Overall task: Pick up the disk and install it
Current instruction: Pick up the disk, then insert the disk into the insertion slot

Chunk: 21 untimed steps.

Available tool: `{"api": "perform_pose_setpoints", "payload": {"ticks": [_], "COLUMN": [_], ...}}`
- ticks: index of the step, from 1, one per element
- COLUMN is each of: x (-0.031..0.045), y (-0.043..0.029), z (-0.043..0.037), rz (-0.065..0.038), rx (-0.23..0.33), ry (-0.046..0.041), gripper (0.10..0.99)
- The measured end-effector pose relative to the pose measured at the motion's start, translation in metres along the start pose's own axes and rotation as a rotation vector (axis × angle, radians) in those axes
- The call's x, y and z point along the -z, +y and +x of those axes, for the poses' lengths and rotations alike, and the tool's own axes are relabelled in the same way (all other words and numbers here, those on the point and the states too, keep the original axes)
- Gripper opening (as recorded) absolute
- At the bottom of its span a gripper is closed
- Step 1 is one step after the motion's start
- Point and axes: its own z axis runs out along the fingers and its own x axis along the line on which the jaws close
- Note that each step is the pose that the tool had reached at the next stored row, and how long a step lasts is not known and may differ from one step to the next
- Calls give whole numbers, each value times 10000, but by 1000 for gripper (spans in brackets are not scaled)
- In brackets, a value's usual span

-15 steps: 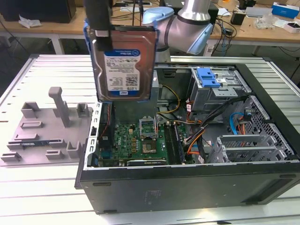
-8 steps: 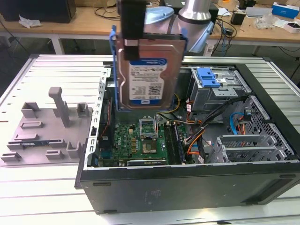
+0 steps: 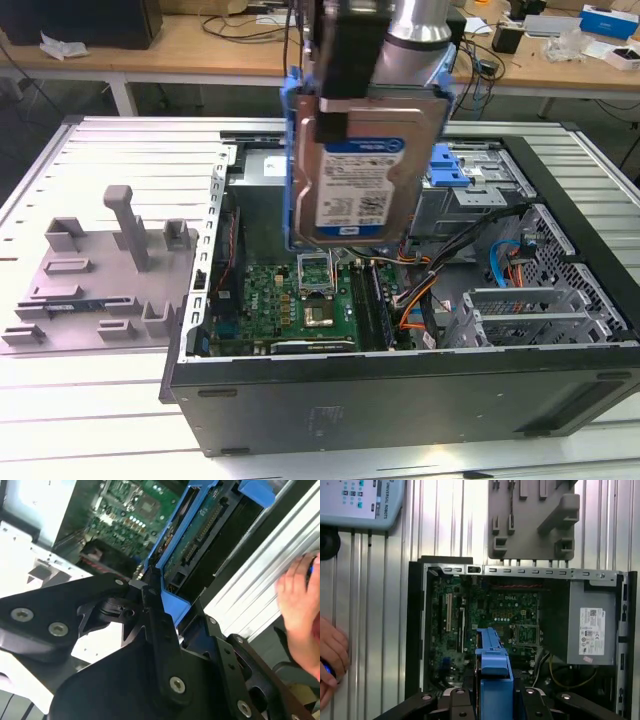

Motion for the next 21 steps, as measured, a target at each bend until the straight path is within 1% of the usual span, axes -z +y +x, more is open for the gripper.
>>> {"api": "perform_pose_setpoints", "payload": {"ticks": [1, 3, 4, 5, 7, 21], "x": [1, 2, 3, 3, 3, 3], "y": [-65, -158, -193, -212, -219, -220], "z": [29, 73, 102, 122, 135, 141], "rz": [0, 0, -1, -5, -7, -7], "rx": [1, 1, 1, 0, 0, 0], "ry": [0, 0, -1, -6, -18, -25], "gripper": [369, 369, 369, 369, 369, 369]}}
